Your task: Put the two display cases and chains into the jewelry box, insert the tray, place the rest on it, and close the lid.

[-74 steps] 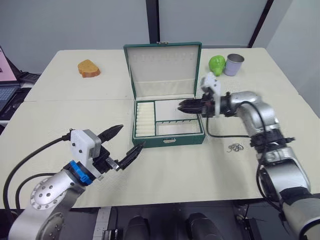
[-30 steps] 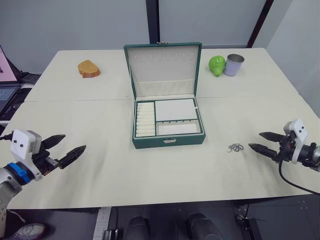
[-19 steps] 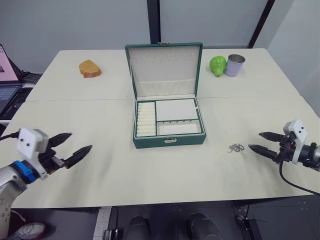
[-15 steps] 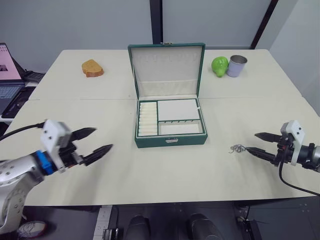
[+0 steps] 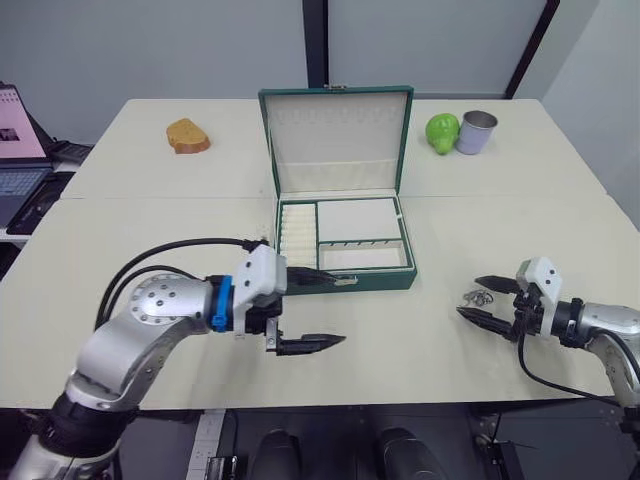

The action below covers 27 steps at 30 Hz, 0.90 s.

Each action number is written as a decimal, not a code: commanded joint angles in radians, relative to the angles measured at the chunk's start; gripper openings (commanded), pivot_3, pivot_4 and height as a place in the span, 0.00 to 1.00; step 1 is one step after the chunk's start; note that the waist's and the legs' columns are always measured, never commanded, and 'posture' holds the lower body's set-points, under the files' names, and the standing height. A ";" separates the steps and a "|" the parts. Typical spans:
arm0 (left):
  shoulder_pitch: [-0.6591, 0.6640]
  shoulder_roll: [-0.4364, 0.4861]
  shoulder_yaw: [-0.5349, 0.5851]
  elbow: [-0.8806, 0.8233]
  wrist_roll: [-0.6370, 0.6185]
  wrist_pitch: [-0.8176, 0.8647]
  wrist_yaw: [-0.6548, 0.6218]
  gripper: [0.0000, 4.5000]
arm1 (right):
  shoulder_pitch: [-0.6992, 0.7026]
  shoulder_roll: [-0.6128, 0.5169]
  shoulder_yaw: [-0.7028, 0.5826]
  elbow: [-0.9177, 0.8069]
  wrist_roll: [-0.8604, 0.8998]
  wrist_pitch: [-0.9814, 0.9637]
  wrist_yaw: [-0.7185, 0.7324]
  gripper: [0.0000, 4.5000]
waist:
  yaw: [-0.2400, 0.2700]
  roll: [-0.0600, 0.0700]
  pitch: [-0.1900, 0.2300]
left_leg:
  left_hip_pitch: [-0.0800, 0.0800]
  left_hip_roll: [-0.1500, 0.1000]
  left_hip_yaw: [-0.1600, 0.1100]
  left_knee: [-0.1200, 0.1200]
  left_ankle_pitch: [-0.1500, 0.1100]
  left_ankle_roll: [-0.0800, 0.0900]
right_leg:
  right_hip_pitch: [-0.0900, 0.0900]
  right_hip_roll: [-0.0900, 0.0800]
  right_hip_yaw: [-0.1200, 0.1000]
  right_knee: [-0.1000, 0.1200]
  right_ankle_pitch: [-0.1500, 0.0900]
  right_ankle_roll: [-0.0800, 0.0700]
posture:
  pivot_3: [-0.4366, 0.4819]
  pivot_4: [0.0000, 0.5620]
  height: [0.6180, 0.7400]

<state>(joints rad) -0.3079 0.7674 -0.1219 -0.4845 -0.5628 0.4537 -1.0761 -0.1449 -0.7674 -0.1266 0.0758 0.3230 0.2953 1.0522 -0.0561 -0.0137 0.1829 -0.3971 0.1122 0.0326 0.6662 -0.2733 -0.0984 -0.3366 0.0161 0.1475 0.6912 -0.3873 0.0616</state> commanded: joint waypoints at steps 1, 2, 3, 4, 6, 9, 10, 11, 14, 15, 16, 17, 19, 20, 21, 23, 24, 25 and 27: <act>-0.024 -0.023 -0.041 0.015 0.053 -0.065 -0.030 1.00 | -0.007 -0.009 0.026 0.038 -0.052 -0.068 -0.002 0.99 | 0.000 0.000 0.000 | 0.000 0.000 0.000 0.000 0.000 0.000 | 0.000 0.000 0.000 0.000 0.000 0.000 | 0.48 0.27 1.00; -0.029 -0.030 -0.050 0.019 0.059 -0.073 -0.034 1.00 | -0.007 -0.013 0.035 0.048 -0.065 -0.080 -0.003 0.99 | 0.000 0.000 0.000 | 0.000 0.000 0.000 0.000 0.000 0.000 | 0.000 0.000 0.000 0.000 0.000 0.000 | 0.48 0.27 1.00; -0.034 -0.039 -0.056 0.023 0.062 -0.075 -0.035 1.00 | -0.009 -0.014 0.042 0.059 -0.076 -0.091 -0.003 0.99 | 0.000 0.000 0.000 | 0.000 0.000 0.000 0.000 0.000 0.000 | 0.001 0.000 0.000 0.000 0.000 0.000 | 0.48 0.27 1.00; -0.038 -0.047 -0.060 0.026 0.066 -0.078 -0.036 1.00 | -0.009 -0.017 0.047 0.069 -0.082 -0.098 -0.001 0.99 | -0.001 0.000 0.000 | 0.000 0.000 0.000 0.000 0.000 0.000 | 0.001 0.000 0.000 0.000 0.000 0.000 | 0.48 0.27 1.00; -0.046 -0.062 -0.064 0.030 0.072 -0.080 -0.035 1.00 | -0.008 -0.020 0.055 0.089 -0.094 -0.113 0.001 0.95 | 0.000 -0.001 -0.001 | 0.002 0.000 0.000 0.000 0.000 0.000 | 0.002 0.000 0.000 0.000 0.000 0.000 | 0.48 0.27 1.00; -0.049 -0.071 -0.064 0.034 0.078 -0.083 -0.035 1.00 | -0.002 -0.023 0.063 0.111 -0.106 -0.131 0.007 0.80 | 0.000 -0.001 -0.001 | 0.003 0.000 -0.001 0.001 0.000 0.000 | 0.004 0.000 -0.001 0.000 0.000 0.000 | 0.48 0.27 1.00; -0.048 -0.073 -0.064 0.035 0.079 -0.084 -0.034 1.00 | -0.001 -0.023 0.065 0.119 -0.108 -0.137 0.008 0.73 | 0.000 -0.002 -0.002 | 0.003 0.000 -0.001 0.001 0.000 0.000 | 0.004 0.000 -0.001 0.000 0.000 0.000 | 0.48 0.27 1.00; -0.048 -0.074 -0.063 0.036 0.080 -0.085 -0.034 1.00 | -0.001 -0.024 0.067 0.126 -0.109 -0.141 0.007 0.65 | 0.000 -0.002 -0.002 | 0.003 0.000 -0.001 0.001 0.000 0.000 | 0.004 0.000 -0.001 0.000 0.000 0.000 | 0.48 0.27 1.00; -0.041 -0.079 -0.061 0.035 0.084 -0.090 -0.025 1.00 | -0.003 -0.030 0.077 0.158 -0.131 -0.173 0.003 0.49 | 0.000 -0.004 -0.003 | 0.003 0.000 -0.001 0.001 0.000 0.000 | 0.004 0.000 -0.001 0.000 0.000 0.000 | 0.48 0.27 1.00; -0.039 -0.081 -0.059 0.035 0.084 -0.089 -0.021 1.00 | -0.004 -0.032 0.080 0.167 -0.134 -0.181 0.004 0.45 | 0.000 -0.004 -0.003 | 0.003 0.000 -0.001 0.001 0.000 0.000 | 0.005 0.000 -0.001 0.000 0.000 0.000 | 0.48 0.27 1.00; -0.038 -0.083 -0.057 0.034 0.082 -0.086 -0.018 1.00 | -0.006 -0.033 0.084 0.174 -0.136 -0.188 0.006 0.41 | 0.000 -0.005 -0.004 | 0.004 0.000 -0.001 0.001 0.000 0.000 | 0.005 0.000 -0.001 0.000 0.000 0.000 | 0.48 0.27 1.00; -0.037 -0.084 -0.056 0.034 0.081 -0.084 -0.016 1.00 | -0.008 -0.035 0.086 0.179 -0.136 -0.193 0.007 0.38 | 0.000 -0.005 -0.004 | 0.005 0.000 -0.001 0.001 0.000 0.000 | 0.006 0.000 -0.001 0.000 0.000 0.000 | 0.48 0.27 1.00; -0.036 -0.088 -0.055 0.035 0.082 -0.082 -0.013 1.00 | -0.010 -0.036 0.089 0.189 -0.139 -0.204 0.010 0.31 | 0.000 -0.005 -0.004 | 0.009 0.000 -0.002 0.001 0.000 0.000 | 0.012 0.000 -0.002 -0.003 0.000 0.000 | 0.48 0.27 1.00; -0.035 -0.089 -0.056 0.035 0.084 -0.082 -0.011 1.00 | -0.011 -0.037 0.090 0.193 -0.139 -0.208 0.011 0.28 | 0.000 -0.006 -0.004 | 0.013 0.001 -0.002 0.000 0.000 0.000 | 0.016 0.000 -0.002 -0.005 0.000 0.000 | 0.48 0.27 1.00; -0.035 -0.091 -0.057 0.034 0.084 -0.081 -0.010 1.00 | -0.013 -0.038 0.091 0.197 -0.139 -0.211 0.012 0.25 | 0.000 -0.005 -0.004 | 0.018 0.001 -0.002 -0.002 0.000 0.000 | 0.022 0.000 -0.002 -0.009 0.000 0.000 | 0.48 0.27 1.00; -0.034 -0.094 -0.057 0.034 0.082 -0.079 -0.005 1.00 | -0.015 -0.040 0.091 0.204 -0.138 -0.217 0.014 0.20 | 0.001 -0.006 -0.005 | 0.019 0.000 -0.002 -0.002 0.000 0.000 | 0.025 0.000 -0.002 -0.011 0.000 0.000 | 0.48 0.27 1.00; -0.035 -0.096 -0.057 0.034 0.081 -0.077 -0.002 1.00 | -0.017 -0.041 0.090 0.208 -0.137 -0.220 0.015 0.19 | 0.001 -0.006 -0.005 | 0.019 0.000 -0.002 -0.002 0.000 0.000 | 0.025 0.000 -0.002 -0.011 0.000 0.000 | 0.48 0.27 1.00; -0.035 -0.097 -0.057 0.033 0.079 -0.076 0.001 1.00 | -0.019 -0.042 0.089 0.211 -0.137 -0.223 0.017 0.18 | 0.002 -0.007 -0.005 | 0.019 0.000 -0.003 -0.002 0.000 0.000 | 0.026 0.000 -0.002 -0.011 0.000 0.000 | 0.48 0.27 1.00; -0.037 -0.099 -0.058 0.035 0.079 -0.075 0.003 1.00 | -0.023 -0.043 0.086 0.218 -0.136 -0.227 0.019 0.18 | 0.002 -0.007 -0.005 | 0.019 0.000 -0.003 -0.002 0.000 0.000 | 0.026 0.000 -0.002 -0.011 0.000 0.000 | 0.48 0.27 1.00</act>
<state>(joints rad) -0.3455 0.6732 -0.1905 -0.4343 -0.4807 0.3840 -1.0791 -0.1837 -0.7949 -0.0558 0.2422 0.2240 0.0529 1.0727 -0.0538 -0.0206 0.1778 -0.3785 0.1124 0.0298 0.6645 -0.2736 -0.0980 -0.3105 0.0161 0.1454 0.6803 -0.3873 0.0617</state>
